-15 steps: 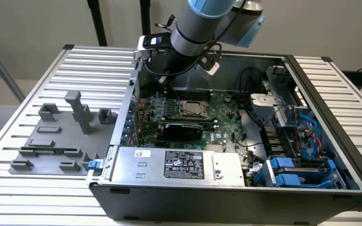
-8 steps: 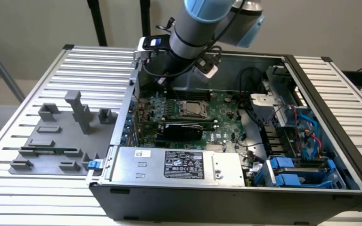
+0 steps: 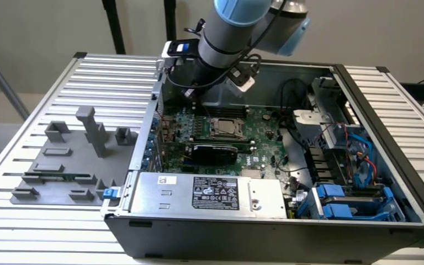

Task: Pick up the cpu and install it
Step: 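Close the cpu cover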

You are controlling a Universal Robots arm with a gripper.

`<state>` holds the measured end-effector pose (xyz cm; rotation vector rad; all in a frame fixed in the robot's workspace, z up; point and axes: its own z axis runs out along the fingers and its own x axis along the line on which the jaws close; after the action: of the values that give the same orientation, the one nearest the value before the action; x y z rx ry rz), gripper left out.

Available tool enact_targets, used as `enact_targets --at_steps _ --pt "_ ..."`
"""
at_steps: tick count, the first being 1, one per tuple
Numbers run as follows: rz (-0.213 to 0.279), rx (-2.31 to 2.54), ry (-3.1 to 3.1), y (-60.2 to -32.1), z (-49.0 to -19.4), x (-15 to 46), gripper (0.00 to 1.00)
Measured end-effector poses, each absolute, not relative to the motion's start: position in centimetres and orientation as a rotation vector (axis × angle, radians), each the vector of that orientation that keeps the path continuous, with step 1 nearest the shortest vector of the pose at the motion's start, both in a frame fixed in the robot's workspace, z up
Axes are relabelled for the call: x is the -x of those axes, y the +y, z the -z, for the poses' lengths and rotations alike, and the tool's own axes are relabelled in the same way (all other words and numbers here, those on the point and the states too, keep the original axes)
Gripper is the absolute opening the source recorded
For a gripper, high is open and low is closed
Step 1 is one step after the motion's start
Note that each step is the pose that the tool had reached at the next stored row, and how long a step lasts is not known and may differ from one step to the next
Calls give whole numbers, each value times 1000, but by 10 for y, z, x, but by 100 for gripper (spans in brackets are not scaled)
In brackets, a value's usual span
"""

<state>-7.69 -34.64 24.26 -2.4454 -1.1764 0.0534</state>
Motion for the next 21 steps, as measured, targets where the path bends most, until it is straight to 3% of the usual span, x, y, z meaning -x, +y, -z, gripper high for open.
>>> enact_targets --at_steps 8,21 --pt "-41 2452 -1154 -346 -245 69 11" --pt "54 2456 -1165 -346 -243 49 11"
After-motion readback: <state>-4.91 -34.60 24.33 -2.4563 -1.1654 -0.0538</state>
